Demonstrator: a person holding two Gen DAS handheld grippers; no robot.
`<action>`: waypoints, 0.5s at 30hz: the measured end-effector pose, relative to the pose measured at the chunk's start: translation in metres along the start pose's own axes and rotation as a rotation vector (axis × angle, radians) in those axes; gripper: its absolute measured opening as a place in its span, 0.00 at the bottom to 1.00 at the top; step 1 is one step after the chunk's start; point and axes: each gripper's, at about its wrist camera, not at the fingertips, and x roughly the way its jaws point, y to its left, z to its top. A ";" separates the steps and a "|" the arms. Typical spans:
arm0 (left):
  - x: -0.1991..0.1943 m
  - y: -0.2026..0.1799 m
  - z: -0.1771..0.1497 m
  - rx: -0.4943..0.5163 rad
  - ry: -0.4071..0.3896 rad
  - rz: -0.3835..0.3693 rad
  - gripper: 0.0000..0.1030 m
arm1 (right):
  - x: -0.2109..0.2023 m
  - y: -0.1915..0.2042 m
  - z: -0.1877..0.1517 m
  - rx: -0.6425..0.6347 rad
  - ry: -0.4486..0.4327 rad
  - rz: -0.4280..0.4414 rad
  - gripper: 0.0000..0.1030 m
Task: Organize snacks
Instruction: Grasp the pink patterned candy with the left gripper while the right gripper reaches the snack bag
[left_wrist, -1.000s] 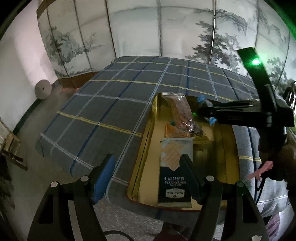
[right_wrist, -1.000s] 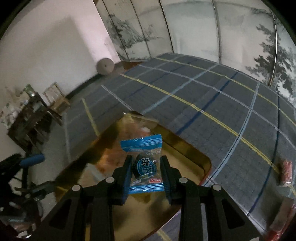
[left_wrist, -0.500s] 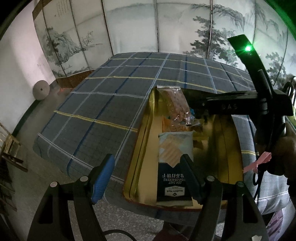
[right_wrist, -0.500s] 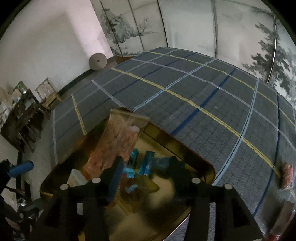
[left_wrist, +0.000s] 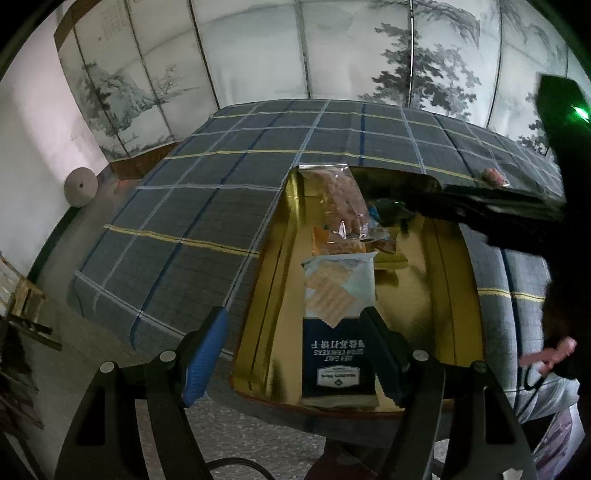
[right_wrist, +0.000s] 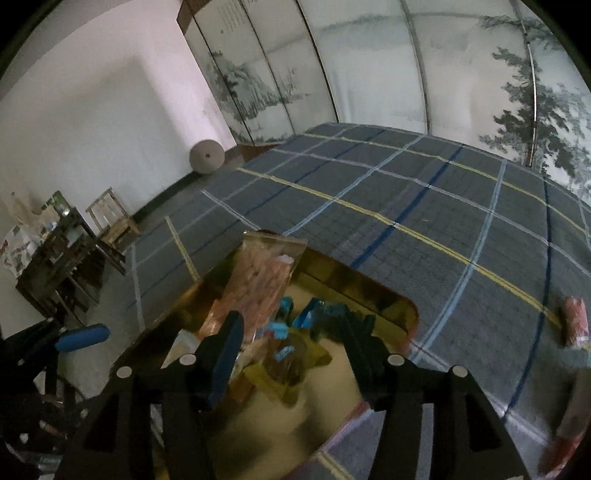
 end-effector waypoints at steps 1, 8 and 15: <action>0.000 -0.002 0.000 0.007 0.000 0.003 0.67 | -0.005 -0.001 -0.004 0.004 -0.008 0.003 0.55; -0.002 -0.019 0.001 0.052 0.002 0.012 0.68 | -0.052 -0.020 -0.047 0.017 -0.047 -0.045 0.57; -0.010 -0.046 0.000 0.128 -0.023 0.028 0.79 | -0.103 -0.075 -0.098 0.112 -0.060 -0.165 0.57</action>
